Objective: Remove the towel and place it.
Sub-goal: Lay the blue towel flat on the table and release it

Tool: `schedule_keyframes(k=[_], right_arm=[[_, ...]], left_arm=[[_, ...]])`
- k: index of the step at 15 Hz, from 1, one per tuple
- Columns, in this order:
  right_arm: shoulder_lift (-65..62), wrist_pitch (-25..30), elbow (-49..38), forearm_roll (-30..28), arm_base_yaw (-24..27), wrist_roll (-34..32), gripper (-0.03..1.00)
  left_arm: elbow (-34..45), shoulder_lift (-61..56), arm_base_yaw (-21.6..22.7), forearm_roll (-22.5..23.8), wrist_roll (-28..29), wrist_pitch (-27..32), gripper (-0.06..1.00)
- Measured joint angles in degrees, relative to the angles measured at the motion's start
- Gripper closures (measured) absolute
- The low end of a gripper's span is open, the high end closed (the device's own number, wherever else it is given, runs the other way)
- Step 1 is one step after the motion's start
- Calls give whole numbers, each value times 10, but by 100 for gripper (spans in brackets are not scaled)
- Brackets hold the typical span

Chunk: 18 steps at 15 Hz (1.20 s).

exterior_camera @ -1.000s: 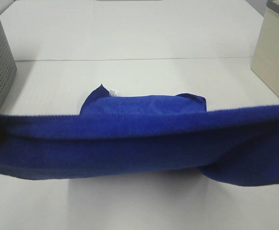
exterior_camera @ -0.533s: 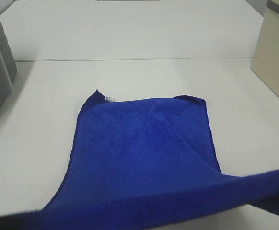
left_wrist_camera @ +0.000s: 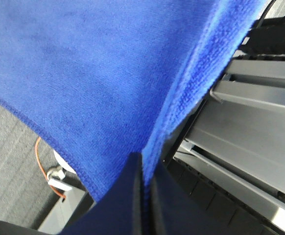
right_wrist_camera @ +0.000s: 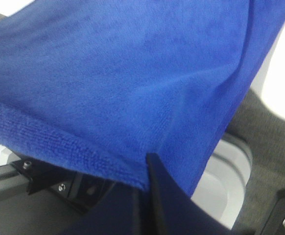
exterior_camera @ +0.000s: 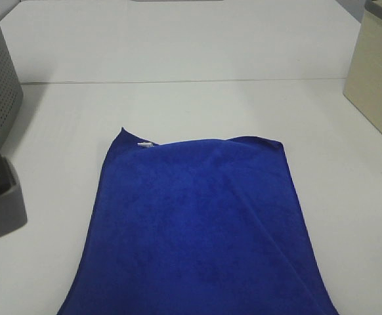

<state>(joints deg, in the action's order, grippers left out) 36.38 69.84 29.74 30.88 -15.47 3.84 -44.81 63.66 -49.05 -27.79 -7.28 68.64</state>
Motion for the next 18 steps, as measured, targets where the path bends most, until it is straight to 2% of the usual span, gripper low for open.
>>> schedule_keyframes(k=[3, 10, 16, 18], right_arm=[[3, -1, -49, 16, 0, -31, 95], [111, -1, -58, 9, 0, -34, 95], [223, -1, -58, 7, 0, -34, 95], [274, -2, -58, 7, 0, -30, 95]], left_arm=[[32, 48, 0, -10, 0, -6, 94], [42, 151, 0, -26, -38, -16, 94], [42, 191, 0, -30, -48, -21, 94], [42, 244, 0, -42, -75, -26, 94]])
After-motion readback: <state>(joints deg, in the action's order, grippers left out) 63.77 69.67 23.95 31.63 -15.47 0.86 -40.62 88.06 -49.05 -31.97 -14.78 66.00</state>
